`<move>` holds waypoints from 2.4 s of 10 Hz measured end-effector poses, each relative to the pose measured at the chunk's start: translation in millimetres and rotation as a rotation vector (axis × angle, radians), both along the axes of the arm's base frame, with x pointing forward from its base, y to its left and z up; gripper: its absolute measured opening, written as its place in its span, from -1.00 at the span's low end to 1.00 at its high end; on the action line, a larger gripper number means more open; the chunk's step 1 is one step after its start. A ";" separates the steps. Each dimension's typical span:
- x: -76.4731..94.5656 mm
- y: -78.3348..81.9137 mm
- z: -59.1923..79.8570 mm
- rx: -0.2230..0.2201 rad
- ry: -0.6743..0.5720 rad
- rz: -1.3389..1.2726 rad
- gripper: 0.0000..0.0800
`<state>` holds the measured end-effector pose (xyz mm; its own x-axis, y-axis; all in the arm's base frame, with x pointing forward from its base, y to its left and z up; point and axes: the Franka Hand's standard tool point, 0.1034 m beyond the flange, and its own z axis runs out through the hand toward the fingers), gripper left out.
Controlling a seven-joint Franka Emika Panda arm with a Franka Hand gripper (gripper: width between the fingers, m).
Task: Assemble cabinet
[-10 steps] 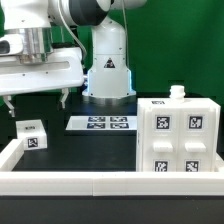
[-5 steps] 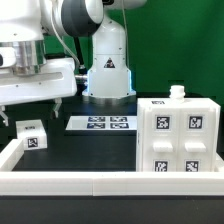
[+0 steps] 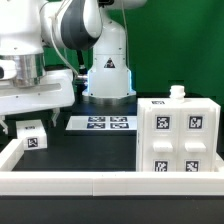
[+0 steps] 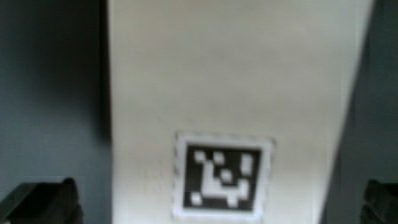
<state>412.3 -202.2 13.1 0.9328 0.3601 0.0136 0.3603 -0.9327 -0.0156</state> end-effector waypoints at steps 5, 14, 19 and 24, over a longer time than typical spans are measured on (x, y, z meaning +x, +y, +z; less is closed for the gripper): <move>-9.7 0.8 -6.7 -0.014 -0.008 0.000 0.51; 79.5 121.7 124.9 0.053 -0.019 -0.134 0.37; 112.0 161.9 144.9 0.045 -0.021 -0.177 0.37; 158.9 221.3 173.4 0.068 -0.034 -0.192 0.37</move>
Offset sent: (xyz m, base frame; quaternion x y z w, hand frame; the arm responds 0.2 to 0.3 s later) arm -0.0028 0.0134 0.0012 -0.0073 0.0029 0.0218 0.9997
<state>571.2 19.1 186.6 0.9829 0.1724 0.0648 0.1769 -0.9816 -0.0717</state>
